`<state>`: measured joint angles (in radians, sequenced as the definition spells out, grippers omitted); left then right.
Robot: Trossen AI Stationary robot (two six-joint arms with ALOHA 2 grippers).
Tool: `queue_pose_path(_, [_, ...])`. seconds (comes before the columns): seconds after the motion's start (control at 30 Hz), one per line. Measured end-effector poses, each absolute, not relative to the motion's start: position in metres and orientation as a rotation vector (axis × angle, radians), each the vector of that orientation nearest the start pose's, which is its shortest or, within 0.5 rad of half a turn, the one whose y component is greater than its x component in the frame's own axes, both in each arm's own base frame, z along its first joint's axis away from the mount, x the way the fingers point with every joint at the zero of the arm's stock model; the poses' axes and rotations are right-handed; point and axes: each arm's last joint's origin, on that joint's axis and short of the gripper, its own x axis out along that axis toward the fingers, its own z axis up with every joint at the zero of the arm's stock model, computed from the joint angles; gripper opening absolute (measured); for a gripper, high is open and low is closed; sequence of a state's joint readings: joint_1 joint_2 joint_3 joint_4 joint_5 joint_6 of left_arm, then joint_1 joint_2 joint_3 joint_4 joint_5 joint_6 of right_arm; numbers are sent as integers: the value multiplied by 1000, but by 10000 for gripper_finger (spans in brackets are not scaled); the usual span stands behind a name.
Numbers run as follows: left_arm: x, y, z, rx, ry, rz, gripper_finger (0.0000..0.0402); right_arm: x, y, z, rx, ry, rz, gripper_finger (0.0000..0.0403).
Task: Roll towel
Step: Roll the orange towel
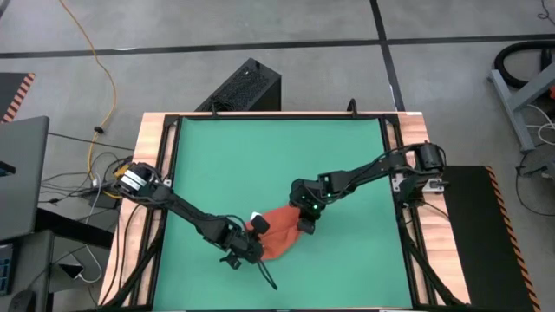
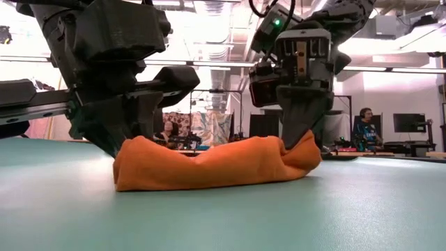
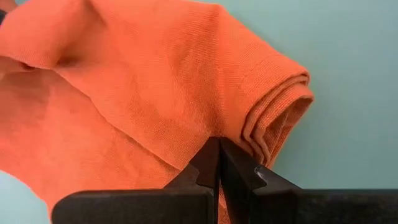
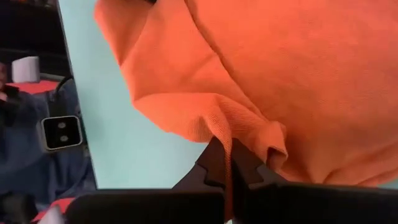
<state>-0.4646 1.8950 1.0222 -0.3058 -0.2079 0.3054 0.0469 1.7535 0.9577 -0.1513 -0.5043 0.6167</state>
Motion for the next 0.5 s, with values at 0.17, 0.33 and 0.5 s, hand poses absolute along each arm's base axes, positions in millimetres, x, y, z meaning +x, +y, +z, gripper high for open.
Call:
queue_pose_path(0.17, [309, -151, 115, 668, 1082, -399, 0, 334, 20, 154, 821, 1097, 227, 10])
queue_pose_path(0.33, [309, -151, 115, 673, 1081, -401, 0, 330, 14, 156, 863, 1129, 273, 10])
queue_pose_path(0.5, [310, -150, 115, 700, 1077, -397, 0, 330, 8, 156, 927, 1137, 335, 10])
